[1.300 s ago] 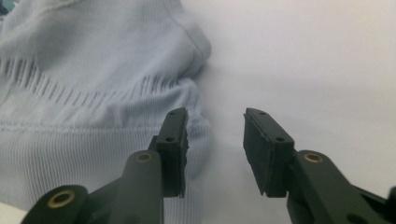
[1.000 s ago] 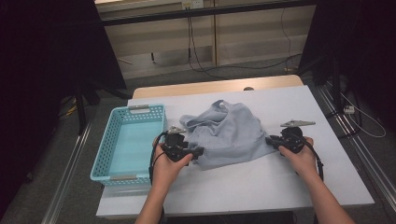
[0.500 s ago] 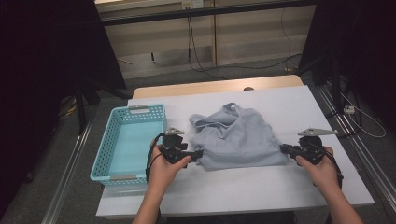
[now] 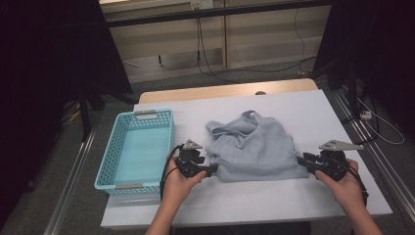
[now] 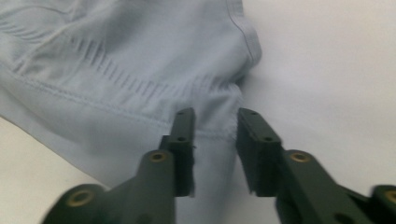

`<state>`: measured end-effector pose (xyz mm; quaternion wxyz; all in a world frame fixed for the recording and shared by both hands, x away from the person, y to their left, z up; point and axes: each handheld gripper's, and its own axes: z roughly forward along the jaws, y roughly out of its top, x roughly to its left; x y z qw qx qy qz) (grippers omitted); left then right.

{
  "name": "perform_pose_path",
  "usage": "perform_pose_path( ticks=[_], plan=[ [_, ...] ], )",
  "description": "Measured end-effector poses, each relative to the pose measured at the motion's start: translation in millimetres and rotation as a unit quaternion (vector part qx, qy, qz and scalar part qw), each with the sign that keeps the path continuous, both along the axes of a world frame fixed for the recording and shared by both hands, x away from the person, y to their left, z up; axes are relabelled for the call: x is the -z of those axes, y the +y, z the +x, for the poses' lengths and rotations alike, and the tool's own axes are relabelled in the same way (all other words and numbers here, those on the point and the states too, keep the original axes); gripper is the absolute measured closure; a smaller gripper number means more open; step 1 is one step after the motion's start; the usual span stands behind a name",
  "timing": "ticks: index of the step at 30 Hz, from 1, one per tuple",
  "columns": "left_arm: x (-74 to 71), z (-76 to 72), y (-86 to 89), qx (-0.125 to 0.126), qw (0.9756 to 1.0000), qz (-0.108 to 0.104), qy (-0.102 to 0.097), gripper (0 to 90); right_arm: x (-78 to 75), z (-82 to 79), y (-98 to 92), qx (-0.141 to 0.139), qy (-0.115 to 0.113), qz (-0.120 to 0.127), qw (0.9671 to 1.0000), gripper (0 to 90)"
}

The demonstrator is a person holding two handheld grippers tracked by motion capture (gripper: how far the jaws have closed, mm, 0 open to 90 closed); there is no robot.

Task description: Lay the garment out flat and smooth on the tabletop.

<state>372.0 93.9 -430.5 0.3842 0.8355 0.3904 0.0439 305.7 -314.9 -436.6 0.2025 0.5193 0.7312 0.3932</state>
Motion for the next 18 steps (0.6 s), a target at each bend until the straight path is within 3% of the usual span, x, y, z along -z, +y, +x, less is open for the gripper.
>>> perform_pose_path(
  ticks=[4,7,8,11,18],
  plan=[
    [0.3,0.2,-0.4,0.002,1.0,-0.002,0.001,33.2,0.0,2.2,2.7,0.001,-0.009,0.003,1.0,46.7],
    [-0.9,0.4,1.0,0.0,1.0,0.0,-0.002,29.9,0.9,4.4,4.8,0.002,-0.009,0.003,0.9999,44.0],
    [-1.8,0.2,2.0,-0.006,1.0,-0.001,-0.005,28.1,2.0,6.8,8.0,-0.002,-0.007,0.003,1.0,37.5],
    [-2.9,0.1,2.9,-0.005,1.0,0.0,-0.006,26.7,2.3,9.3,12.9,-0.006,-0.014,-0.002,0.9999,32.4],
    [-0.8,0.2,-0.4,0.006,1.0,0.006,-0.003,24.7,-1.8,11.3,23.0,-0.021,-0.029,0.015,0.9992,21.4]
  ],
)
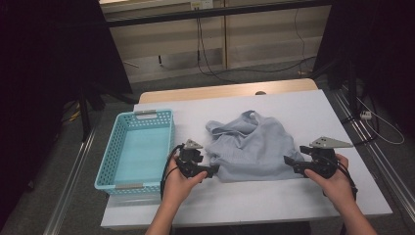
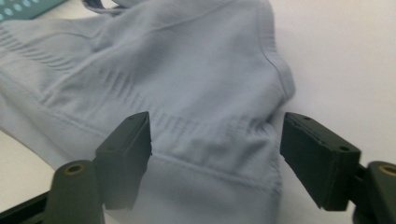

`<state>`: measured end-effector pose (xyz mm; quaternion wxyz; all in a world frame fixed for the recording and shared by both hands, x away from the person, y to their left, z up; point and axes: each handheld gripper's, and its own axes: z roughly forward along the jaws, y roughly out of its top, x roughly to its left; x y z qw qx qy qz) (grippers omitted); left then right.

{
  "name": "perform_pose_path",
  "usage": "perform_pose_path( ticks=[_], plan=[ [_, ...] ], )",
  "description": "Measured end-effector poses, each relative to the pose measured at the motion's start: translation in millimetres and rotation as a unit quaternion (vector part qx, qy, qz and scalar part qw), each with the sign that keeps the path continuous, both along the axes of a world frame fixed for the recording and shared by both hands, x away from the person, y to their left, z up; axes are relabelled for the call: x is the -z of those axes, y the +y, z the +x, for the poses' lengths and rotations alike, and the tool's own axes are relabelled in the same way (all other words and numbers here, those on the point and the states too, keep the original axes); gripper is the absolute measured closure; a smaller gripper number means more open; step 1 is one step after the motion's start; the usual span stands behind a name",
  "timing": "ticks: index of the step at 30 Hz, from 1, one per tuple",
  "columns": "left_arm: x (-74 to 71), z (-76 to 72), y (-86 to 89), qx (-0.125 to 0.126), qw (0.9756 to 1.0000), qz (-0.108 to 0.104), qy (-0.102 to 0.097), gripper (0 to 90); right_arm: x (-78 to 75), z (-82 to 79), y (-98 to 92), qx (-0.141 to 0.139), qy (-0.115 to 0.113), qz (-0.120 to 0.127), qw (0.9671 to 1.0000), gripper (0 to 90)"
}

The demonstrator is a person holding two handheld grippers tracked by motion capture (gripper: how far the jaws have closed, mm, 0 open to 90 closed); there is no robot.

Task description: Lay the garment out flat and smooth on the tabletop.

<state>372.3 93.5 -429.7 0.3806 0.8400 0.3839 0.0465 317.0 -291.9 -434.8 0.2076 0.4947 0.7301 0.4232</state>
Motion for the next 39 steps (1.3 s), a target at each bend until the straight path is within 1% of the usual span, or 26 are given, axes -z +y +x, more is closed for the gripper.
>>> perform_pose_path(
  ticks=[2,3,4,6,7,12,14,18,19,20,21,23,25,26,27,28,29,30,31,32,33,34,35,37,38,39],
  plan=[
    [0.6,-0.1,-0.7,-0.001,1.0,0.001,-0.003,22.8,0.3,1.6,4.6,-0.011,0.002,-0.004,0.9999,20.2],
    [0.7,-0.3,-1.3,0.007,1.0,0.006,-0.003,21.8,0.3,2.1,7.1,-0.014,0.001,-0.008,0.9999,20.0],
    [0.7,-0.3,-1.3,0.007,1.0,0.006,-0.003,21.5,0.5,2.7,9.4,-0.016,0.001,-0.011,0.9998,19.4],
    [-0.9,-0.5,-0.9,0.011,0.9997,0.017,-0.016,19.4,0.0,3.9,13.4,-0.02,0.0,-0.015,0.9997,18.4],
    [-3.0,-1.5,-1.0,0.012,0.9997,0.013,-0.019,18.7,-0.5,4.6,15.3,-0.021,-0.002,-0.015,0.9997,18.1],
    [-7.7,-3.9,-0.9,0.017,0.9994,0.008,-0.027,17.7,-5.4,6.5,23.7,-0.024,-0.01,-0.006,0.9996,17.4],
    [-8.4,-4.4,-0.5,0.017,0.9994,0.006,-0.028,17.5,-10.9,9.4,32.8,-0.041,-0.013,-0.004,0.9991,23.6],
    [-8.3,-4.5,0.8,0.016,0.9995,0.008,-0.025,17.5,-16.1,13.6,50.8,-0.069,-0.018,-0.01,0.9974,27.6],
    [-8.3,-4.5,0.8,0.016,0.9995,0.008,-0.025,17.5,-16.1,13.6,50.8,-0.069,-0.018,-0.01,0.9974,27.6],
    [-7.9,-4.6,0.7,0.014,0.9996,0.006,-0.025,17.5,-17.0,16.5,61.5,-0.088,-0.017,-0.016,0.9958,31.0],
    [-7.8,-4.8,0.8,0.014,0.9996,0.006,-0.024,17.5,-17.0,16.5,61.5,-0.088,-0.017,-0.016,0.9958,31.0],
    [-8.1,-5.1,1.3,0.012,0.9996,0.007,-0.025,17.5,-18.3,20.5,72.1,-0.095,-0.029,-0.026,0.9947,33.7],
    [-8.5,-5.5,1.0,0.01,0.9997,0.001,-0.023,17.8,-19.5,27.1,82.8,-0.106,-0.026,-0.029,0.9936,35.6],
    [-8.5,-5.2,1.2,0.013,0.9996,0.004,-0.024,17.9,-19.4,29.3,86.4,-0.112,-0.023,-0.032,0.9929,37.7],
    [-8.5,-5.2,1.2,0.013,0.9996,0.004,-0.024,18.1,-19.4,29.3,86.4,-0.112,-0.023,-0.032,0.9929,37.7],
    [-7.7,-5.0,0.9,0.012,0.9996,0.003,-0.024,18.8,-17.4,32.9,92.5,-0.115,-0.024,-0.043,0.9922,39.3],
    [-6.5,-4.2,0.9,0.015,0.9997,0.007,-0.021,19.3,-15.1,35.1,94.8,-0.115,-0.021,-0.049,0.9919,40.3],
    [-5.5,-4.1,0.7,0.012,0.9997,0.007,-0.022,20.0,-12.4,37.1,97.0,-0.117,-0.015,-0.055,0.9915,42.3],
    [-5.5,-4.1,0.7,0.012,0.9997,0.007,-0.022,21.3,-12.4,37.1,97.0,-0.117,-0.015,-0.055,0.9915,42.3],
    [-4.8,-3.7,0.9,0.015,0.9997,0.007,-0.018,21.3,-9.5,39.0,98.7,-0.116,-0.009,-0.063,0.9913,46.7],
    [-3.9,-3.4,1.0,0.019,0.9997,0.005,-0.012,26.7,-2.6,42.8,100.7,-0.122,0.006,-0.065,0.9903,52.5],
    [-3.4,-3.5,0.9,0.019,0.9998,0.004,-0.01,26.7,-1.1,43.4,101.1,-0.127,0.013,-0.065,0.9897,53.0],
    [-3.5,-3.1,1.3,0.019,0.9997,0.006,-0.011,26.8,-0.2,43.6,101.8,-0.129,0.014,-0.068,0.9892,52.9],
    [-3.7,-2.9,1.6,0.02,0.9997,0.007,-0.014,29.3,-0.9,43.3,102.4,-0.13,0.012,-0.069,0.9891,52.9],
    [-3.9,-2.7,2.3,0.016,0.9997,0.006,-0.015,29.3,-4.1,42.3,103.6,-0.131,0.004,-0.064,0.9893,52.9],
    [-3.9,-2.7,2.3,0.016,0.9997,0.006,-0.015,29.1,-5.7,41.9,104.6,-0.134,0.005,-0.062,0.989,52.6]
  ],
)
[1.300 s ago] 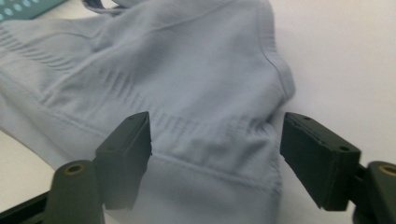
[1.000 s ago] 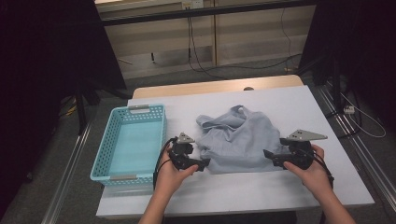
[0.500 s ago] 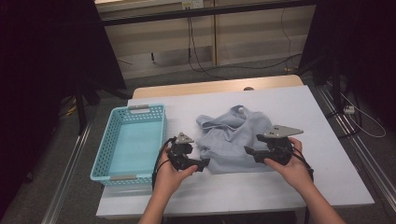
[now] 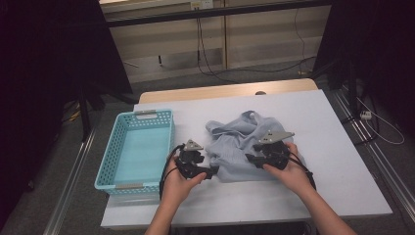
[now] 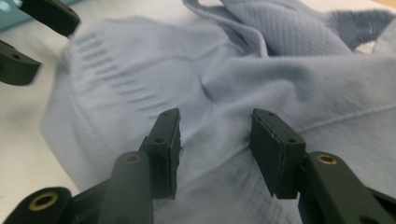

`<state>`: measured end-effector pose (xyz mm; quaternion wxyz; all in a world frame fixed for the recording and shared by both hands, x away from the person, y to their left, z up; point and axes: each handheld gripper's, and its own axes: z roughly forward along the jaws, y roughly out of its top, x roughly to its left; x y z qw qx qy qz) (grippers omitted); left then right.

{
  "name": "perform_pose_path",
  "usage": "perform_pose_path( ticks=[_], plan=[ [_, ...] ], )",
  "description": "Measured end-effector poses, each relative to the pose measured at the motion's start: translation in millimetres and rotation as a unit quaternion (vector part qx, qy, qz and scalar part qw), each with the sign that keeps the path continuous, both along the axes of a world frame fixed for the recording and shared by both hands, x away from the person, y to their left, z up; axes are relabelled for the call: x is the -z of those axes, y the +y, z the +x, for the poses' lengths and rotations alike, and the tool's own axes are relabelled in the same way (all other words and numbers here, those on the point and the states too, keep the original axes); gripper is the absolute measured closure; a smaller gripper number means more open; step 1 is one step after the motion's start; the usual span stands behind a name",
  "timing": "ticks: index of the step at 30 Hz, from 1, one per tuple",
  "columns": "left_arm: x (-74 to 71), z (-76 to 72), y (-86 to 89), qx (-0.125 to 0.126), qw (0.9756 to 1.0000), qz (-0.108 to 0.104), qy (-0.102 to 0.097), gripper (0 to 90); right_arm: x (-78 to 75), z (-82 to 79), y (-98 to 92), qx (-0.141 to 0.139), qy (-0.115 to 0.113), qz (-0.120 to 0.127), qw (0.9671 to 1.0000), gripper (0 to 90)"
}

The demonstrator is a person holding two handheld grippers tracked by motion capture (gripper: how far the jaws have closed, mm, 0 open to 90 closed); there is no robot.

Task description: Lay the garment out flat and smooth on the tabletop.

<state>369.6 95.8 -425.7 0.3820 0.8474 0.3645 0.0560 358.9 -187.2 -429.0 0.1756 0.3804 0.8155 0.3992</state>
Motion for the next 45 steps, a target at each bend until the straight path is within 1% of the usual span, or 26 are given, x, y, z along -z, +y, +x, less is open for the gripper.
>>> perform_pose_path(
  ticks=[3,6,8,11,12,13,15,16,17,18,19,20,21,22,25,26,28,30,31,34,35,37,41,43,44,45],
  plan=[
    [0.5,0.7,1.2,-0.002,1.0,0.004,0.002,29.0,1.1,0.0,7.4,-0.003,-0.001,-0.009,1.0,50.8],
    [0.8,0.2,1.1,-0.003,1.0,0.003,0.005,29.7,10.8,4.2,14.3,-0.01,0.014,-0.028,0.9994,52.4],
    [0.4,-0.4,1.2,-0.002,1.0,0.003,0.006,29.9,16.2,7.3,17.3,-0.012,0.026,-0.039,0.9988,58.5],
    [-0.9,0.0,1.7,0.0,1.0,-0.001,0.006,32.3,20.1,9.3,20.4,-0.011,0.026,-0.061,0.9977,69.8],
    [-0.9,0.0,1.7,0.0,1.0,-0.001,0.006,32.5,20.1,9.3,20.4,-0.011,0.026,-0.061,0.9977,69.8],
    [-1.3,0.0,1.9,-0.002,1.0,-0.003,0.006,32.5,20.5,11.4,18.6,-0.008,0.025,-0.061,0.9978,80.2],
    [-2.0,0.3,2.6,-0.002,1.0,-0.001,0.005,32.5,20.5,12.8,16.7,-0.005,0.026,-0.057,0.998,82.1],
    [-2.0,0.2,2.6,-0.003,1.0,-0.001,0.004,32.6,20.1,14.1,14.4,-0.002,0.03,-0.046,0.9985,83.4],
    [-2.4,-0.3,2.1,0.001,1.0,-0.002,0.006,32.7,16.6,15.4,7.9,0.007,0.026,-0.027,0.9993,84.4],
    [-2.2,-0.6,1.4,0.001,1.0,-0.003,0.006,33.0,13.5,16.0,3.7,0.016,0.015,-0.021,0.9995,84.5],
    [-2.2,-0.6,1.4,0.001,1.0,-0.003,0.006,33.1,13.5,16.0,3.7,0.016,0.015,-0.021,0.9995,84.5],
    [-1.9,-1.0,0.7,0.002,1.0,-0.001,0.005,33.3,6.4,18.0,-7.9,0.038,0.007,0.013,0.9992,84.5],
    [-1.8,-0.7,0.7,0.004,1.0,0.001,0.004,33.5,5.3,19.0,-12.0,0.045,0.004,0.026,0.9987,84.5],
    [-0.6,-0.4,0.3,0.005,1.0,0.004,0.005,33.8,4.5,19.9,-16.4,0.055,0.002,0.034,0.9979,84.5],
    [3.7,-0.1,-2.0,0.013,0.9998,0.013,0.006,36.5,9.0,23.3,-24.7,0.07,0.014,0.048,0.9963,84.3],
    [3.7,-0.1,-2.0,0.013,0.9998,0.013,0.006,36.7,9.0,23.3,-24.7,0.07,0.014,0.048,0.9963,84.3],
    [6.6,-0.8,-5.3,0.018,0.9997,0.014,0.006,38.7,13.0,24.4,-24.2,0.077,0.018,0.035,0.9963,84.2],
    [8.9,-1.0,-8.3,0.028,0.9995,0.011,0.011,40.1,14.0,24.4,-23.3,0.078,0.018,0.033,0.9963,84.2],
    [11.5,-0.6,-9.9,0.027,0.9994,0.01,0.016,41.4,16.3,23.9,-20.6,0.074,0.016,0.022,0.9969,84.0],
    [14.0,0.3,-10.6,0.026,0.9994,0.012,0.022,46.1,21.8,23.3,-17.9,0.068,0.018,0.012,0.9975,83.7],
    [15.3,0.7,-11.1,0.024,0.9993,0.011,0.027,46.1,21.8,23.3,-17.9,0.068,0.018,0.012,0.9975,83.7],
    [18.6,1.9,-13.4,0.026,0.9988,0.009,0.04,52.8,24.9,22.7,-16.8,0.065,0.017,0.009,0.9977,83.5],
    [21.4,3.7,-15.1,0.02,0.9987,0.005,0.046,56.6,25.4,21.6,-15.8,0.064,0.013,0.003,0.9979,83.3],
    [21.3,4.4,-15.1,0.017,0.9987,0.004,0.048,64.5,26.4,20.6,-15.4,0.064,0.011,0.004,0.9979,83.0],
    [21.1,4.6,-15.8,0.016,0.9982,0.003,0.058,68.4,26.7,20.1,-15.2,0.064,0.011,0.004,0.9979,83.0],
    [21.1,4.6,-15.8,0.016,0.9982,0.003,0.058,73.3,26.7,20.1,-15.2,0.064,0.011,0.004,0.9979,83.0]
  ],
)
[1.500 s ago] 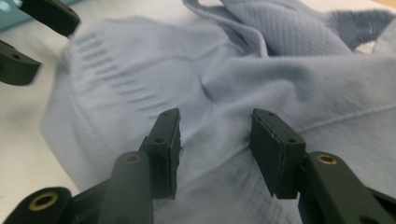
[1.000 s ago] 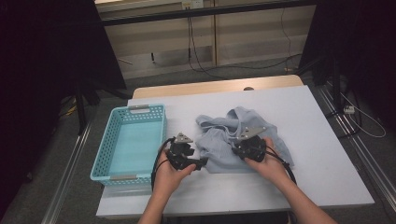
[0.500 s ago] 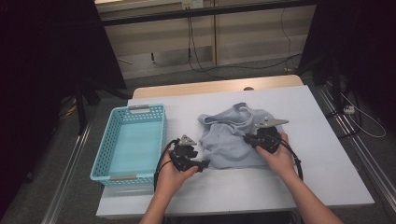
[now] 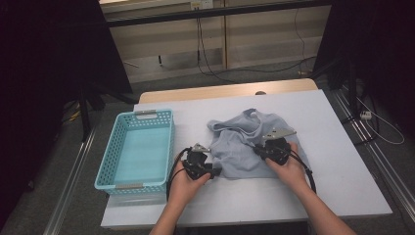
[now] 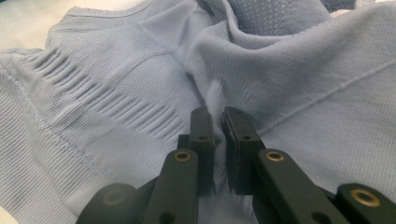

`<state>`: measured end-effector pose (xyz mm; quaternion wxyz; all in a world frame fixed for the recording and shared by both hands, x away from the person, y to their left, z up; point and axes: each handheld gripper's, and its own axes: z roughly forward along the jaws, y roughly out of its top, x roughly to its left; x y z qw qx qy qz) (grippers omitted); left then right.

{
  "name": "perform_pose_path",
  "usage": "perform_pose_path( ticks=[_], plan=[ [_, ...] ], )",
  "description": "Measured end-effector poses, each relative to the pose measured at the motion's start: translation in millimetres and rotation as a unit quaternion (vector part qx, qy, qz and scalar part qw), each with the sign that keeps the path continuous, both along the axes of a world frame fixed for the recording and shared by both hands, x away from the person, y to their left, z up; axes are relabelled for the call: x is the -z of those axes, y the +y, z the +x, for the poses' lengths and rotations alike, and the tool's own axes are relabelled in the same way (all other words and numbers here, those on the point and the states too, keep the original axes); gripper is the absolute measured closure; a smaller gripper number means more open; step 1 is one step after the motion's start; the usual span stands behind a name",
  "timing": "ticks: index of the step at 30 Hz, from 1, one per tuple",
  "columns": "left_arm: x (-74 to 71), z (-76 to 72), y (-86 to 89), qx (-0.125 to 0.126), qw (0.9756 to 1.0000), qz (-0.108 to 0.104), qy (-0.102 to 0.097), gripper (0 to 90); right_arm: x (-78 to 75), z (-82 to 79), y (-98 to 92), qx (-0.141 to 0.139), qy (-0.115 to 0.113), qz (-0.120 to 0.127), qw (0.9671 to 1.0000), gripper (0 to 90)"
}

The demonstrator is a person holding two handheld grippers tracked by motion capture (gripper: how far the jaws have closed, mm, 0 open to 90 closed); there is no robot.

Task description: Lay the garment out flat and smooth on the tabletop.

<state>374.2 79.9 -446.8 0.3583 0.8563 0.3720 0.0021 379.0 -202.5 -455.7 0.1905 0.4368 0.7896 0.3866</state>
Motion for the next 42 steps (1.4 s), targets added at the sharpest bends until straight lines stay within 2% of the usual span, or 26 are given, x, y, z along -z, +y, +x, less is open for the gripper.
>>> perform_pose_path(
  ticks=[1,4,6,8,10,12,13,14,16,18,19,20,21,23,24,26,29,31,32,33,34,37,39,40,41,42],
  plan=[
    [-0.1,-0.2,-0.8,0.002,1.0,0.0,0.007,73.3,0.1,-0.5,0.2,0.0,-0.001,-0.001,1.0,82.9],
    [-5.0,-0.8,-2.3,-0.003,0.9995,-0.002,0.03,85.2,-0.3,-2.4,0.0,-0.001,-0.003,-0.002,1.0,83.0],
    [-7.6,-0.9,-1.3,0.002,0.9994,-0.001,0.035,86.2,-1.0,-2.8,-0.6,-0.001,-0.003,0.0,1.0,83.2],
    [-17.2,-3.1,2.4,-0.001,0.999,-0.022,0.04,87.0,-6.2,-4.0,-3.3,0.001,-0.017,0.006,0.9998,83.7],
    [-20.7,-4.0,4.0,-0.003,0.9989,-0.028,0.037,87.1,-10.7,-4.7,-5.9,0.007,-0.028,0.014,0.9995,84.1],
    [-29.5,-6.0,9.4,-0.002,0.9981,-0.048,0.038,87.1,-16.1,-4.7,-8.8,0.013,-0.041,0.019,0.9989,85.1],
    [-29.5,-6.0,9.4,-0.002,0.9981,-0.048,0.038,87.2,-16.1,-4.7,-8.8,0.013,-0.041,0.019,0.9989,85.1],
    [-31.6,-6.9,13.1,-0.005,0.9978,-0.054,0.038,87.2,-19.6,-5.0,-9.3,0.018,-0.051,0.024,0.9983,85.6],
    [-31.9,-7.3,14.9,-0.006,0.9977,-0.054,0.041,87.2,-19.5,-4.8,-8.5,0.016,-0.05,0.023,0.9983,85.7],
    [-32.0,-9.3,18.7,-0.007,0.9973,-0.056,0.046,87.2,-12.9,-2.4,-1.8,0.0,-0.026,0.009,0.9996,85.9],
    [-32.0,-9.3,18.7,-0.007,0.9973,-0.056,0.046,87.2,-12.9,-2.4,-1.8,0.0,-0.026,0.009,0.9996,85.9],
    [-31.4,-11.0,19.4,-0.008,0.9974,-0.053,0.049,87.2,-7.3,-0.6,3.1,-0.011,-0.004,0.001,0.9999,85.7],
    [-31.4,-11.0,19.4,-0.008,0.9974,-0.053,0.049,87.3,-7.3,-0.6,3.1,-0.011,-0.004,0.001,0.9999,85.7],
    [-28.9,-12.3,19.1,-0.007,0.9976,-0.046,0.051,87.3,-6.4,0.1,7.7,-0.025,0.014,-0.015,0.9995,83.2],
    [-27.7,-12.7,18.7,-0.007,0.9977,-0.042,0.052,87.3,-10.4,-0.9,10.8,-0.035,0.009,-0.032,0.9989,81.0],
    [-24.4,-12.9,18.4,-0.008,0.9976,-0.039,0.056,87.2,-15.2,0.0,12.2,-0.028,0.007,-0.018,0.9994,72.7],
    [-19.6,-14.0,20.2,-0.009,0.9975,-0.033,0.061,87.3,-21.8,1.8,15.6,-0.022,-0.019,-0.027,0.9992,61.2],
    [-19.0,-14.7,21.1,-0.012,0.9975,-0.032,0.062,87.3,-22.7,5.4,16.0,-0.021,-0.021,-0.005,0.9995,58.4],
    [-18.4,-15.3,22.5,-0.012,0.9975,-0.032,0.062,87.3,-22.7,5.4,16.0,-0.021,-0.021,-0.005,0.9995,58.4],
    [-18.2,-15.9,24.9,-0.014,0.9976,-0.03,0.062,87.3,-22.6,7.6,16.3,-0.021,-0.016,0.005,0.9996,56.8],
    [-18.4,-16.9,28.3,-0.019,0.9974,-0.03,0.062,87.3,-20.6,11.1,18.1,-0.021,-0.015,-0.004,0.9997,55.6],
    [-18.1,-18.8,32.4,-0.023,0.9972,-0.032,0.064,87.4,-14.3,15.7,20.9,-0.018,-0.008,-0.023,0.9995,57.8],
    [-17.5,-20.5,32.3,-0.024,0.9973,-0.031,0.061,87.4,-8.3,19.6,19.7,-0.016,0.004,-0.028,0.9995,65.2],
    [-17.5,-20.5,32.3,-0.024,0.9973,-0.031,0.061,87.4,-6.4,21.1,18.9,-0.013,0.01,-0.024,0.9996,73.4],
    [-17.2,-21.2,31.8,-0.023,0.9974,-0.03,0.061,87.4,-6.4,21.1,18.9,-0.013,0.01,-0.024,0.9996,73.4],
    [-16.7,-21.7,31.1,-0.024,0.9975,-0.03,0.059,87.4,-5.6,22.3,17.9,-0.021,0.016,-0.016,0.9995,82.2]
  ],
)
